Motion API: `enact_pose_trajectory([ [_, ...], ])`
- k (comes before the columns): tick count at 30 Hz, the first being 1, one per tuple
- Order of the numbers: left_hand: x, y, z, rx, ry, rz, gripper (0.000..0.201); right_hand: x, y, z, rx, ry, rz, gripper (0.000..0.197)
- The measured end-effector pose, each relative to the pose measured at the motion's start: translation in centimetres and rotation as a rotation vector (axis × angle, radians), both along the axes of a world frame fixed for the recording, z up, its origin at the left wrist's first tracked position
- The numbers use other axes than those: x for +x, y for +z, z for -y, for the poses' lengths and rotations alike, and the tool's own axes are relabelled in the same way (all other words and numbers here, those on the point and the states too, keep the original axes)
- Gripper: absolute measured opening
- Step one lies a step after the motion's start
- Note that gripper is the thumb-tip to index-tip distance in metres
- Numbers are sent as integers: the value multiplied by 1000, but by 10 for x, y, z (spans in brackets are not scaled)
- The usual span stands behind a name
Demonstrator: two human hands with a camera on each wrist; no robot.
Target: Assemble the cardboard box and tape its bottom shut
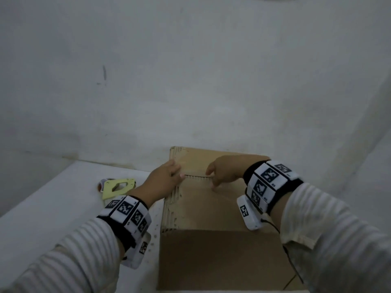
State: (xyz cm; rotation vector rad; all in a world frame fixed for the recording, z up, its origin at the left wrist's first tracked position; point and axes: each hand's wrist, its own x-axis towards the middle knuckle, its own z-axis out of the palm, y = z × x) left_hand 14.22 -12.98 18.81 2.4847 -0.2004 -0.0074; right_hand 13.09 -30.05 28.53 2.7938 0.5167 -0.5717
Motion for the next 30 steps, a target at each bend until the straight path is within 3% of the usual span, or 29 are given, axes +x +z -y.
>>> enact_pose_trajectory([
  [7, -47, -5, -14, -439, 118, 31, 40, -8, 2, -47, 108, 190, 118, 42],
  [15, -60, -11, -100, -580, 362, 60, 33, -3, 6, -158, 325, 252, 284, 35],
  [21, -32, -38, -182, -487, 473, -13, 32, 33, -22, -263, 411, 254, 273, 27],
  [25, -4, -72, -240, -321, 469, -124, 34, 62, -81, -312, 364, 158, 147, 18],
  [30, 36, -127, -301, -205, 480, -302, 40, 94, -175, -330, 281, 44, -33, 16],
])
